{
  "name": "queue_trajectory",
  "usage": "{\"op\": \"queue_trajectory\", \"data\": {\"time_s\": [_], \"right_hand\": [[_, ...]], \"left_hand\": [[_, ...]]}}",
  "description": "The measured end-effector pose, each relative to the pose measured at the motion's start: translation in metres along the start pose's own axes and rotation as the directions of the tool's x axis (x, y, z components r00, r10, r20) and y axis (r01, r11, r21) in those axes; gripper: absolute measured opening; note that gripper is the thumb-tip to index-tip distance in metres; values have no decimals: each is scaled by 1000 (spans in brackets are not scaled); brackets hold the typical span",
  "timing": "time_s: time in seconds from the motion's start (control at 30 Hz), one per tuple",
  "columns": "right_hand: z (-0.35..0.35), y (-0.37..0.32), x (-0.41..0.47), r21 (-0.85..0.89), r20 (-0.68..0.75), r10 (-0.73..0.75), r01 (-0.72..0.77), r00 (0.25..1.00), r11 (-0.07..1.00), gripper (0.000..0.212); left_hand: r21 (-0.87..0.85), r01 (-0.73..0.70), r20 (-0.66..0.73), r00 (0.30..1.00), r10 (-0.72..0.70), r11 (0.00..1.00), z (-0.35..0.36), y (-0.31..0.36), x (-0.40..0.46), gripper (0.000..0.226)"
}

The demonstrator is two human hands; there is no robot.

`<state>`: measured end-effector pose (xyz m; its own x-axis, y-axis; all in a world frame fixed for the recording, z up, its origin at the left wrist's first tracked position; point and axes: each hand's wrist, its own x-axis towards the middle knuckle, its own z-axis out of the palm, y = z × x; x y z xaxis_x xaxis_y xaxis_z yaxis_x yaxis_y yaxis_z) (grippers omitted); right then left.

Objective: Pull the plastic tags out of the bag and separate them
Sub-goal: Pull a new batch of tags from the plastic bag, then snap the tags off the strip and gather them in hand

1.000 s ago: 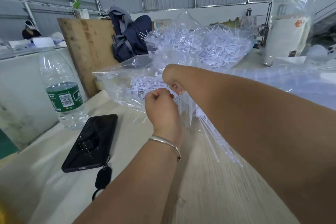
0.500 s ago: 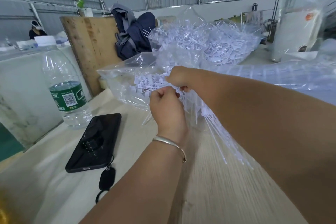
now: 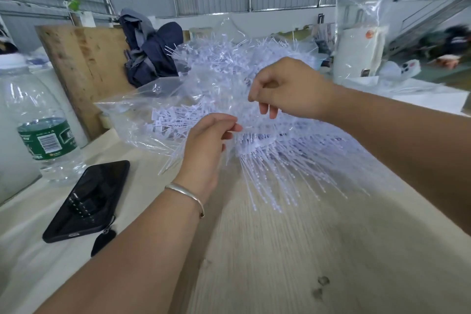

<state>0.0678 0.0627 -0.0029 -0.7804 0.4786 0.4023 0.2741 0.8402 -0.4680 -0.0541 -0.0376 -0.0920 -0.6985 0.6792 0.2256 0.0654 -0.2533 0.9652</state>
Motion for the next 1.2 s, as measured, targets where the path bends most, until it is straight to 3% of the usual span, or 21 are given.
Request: {"op": "queue_trajectory", "data": {"time_s": [0.17, 0.23, 0.3, 0.43, 0.57, 0.63, 0.77, 0.9, 0.97, 1.03, 1.1, 1.13, 1.2], "right_hand": [[-18, 31, -66, 45, -66, -15, 18, 998, 999, 22], [-11, 43, -80, -36, -31, -10, 9, 999, 999, 22], [3, 58, -91, -240, -48, -47, 34, 998, 970, 18], [26, 87, -105, -253, -149, -41, 2, 988, 967, 20], [38, 104, -103, -273, -83, 55, -76, 995, 959, 42], [44, 105, -104, -290, -34, 101, -106, 994, 951, 51], [49, 107, -105, -312, 31, 102, -88, 994, 946, 57], [50, 107, -103, -267, 55, 132, -113, 990, 957, 59], [48, 108, -102, -193, 60, 158, -143, 986, 971, 55], [45, 109, -103, -42, 28, 189, -188, 981, 981, 46], [44, 109, -104, 130, -16, 227, -223, 974, 966, 41], [45, 109, -105, 147, -33, 231, -224, 972, 964, 41], [45, 107, -105, 4, -45, 198, -198, 979, 980, 47]], "left_hand": [[224, -246, 177, 962, 208, 943, 9, 0, -12, 23], [451, -289, 210, 954, 214, 845, 14, -6, -14, 24], [650, -317, 214, 948, 234, 691, 16, -13, -14, 20], [756, -354, 236, 932, 275, 551, 18, -20, -13, 17], [859, -361, 334, 932, 138, 363, 21, -30, -8, 37], [870, -357, 357, 932, 65, 339, 24, -33, -8, 45], [898, -331, 352, 936, -21, 290, 29, -35, -9, 36], [937, -286, 303, 951, -60, 200, 35, -37, -4, 53], [942, -259, 276, 960, -55, 211, 37, -37, -3, 55], [917, -222, 238, 971, -9, 332, 39, -36, -5, 45], [849, -212, 217, 975, 47, 484, 40, -33, -10, 21], [817, -218, 217, 974, 66, 533, 41, -31, -13, 14], [771, -265, 242, 963, 118, 579, 40, -26, -16, 14]]}}
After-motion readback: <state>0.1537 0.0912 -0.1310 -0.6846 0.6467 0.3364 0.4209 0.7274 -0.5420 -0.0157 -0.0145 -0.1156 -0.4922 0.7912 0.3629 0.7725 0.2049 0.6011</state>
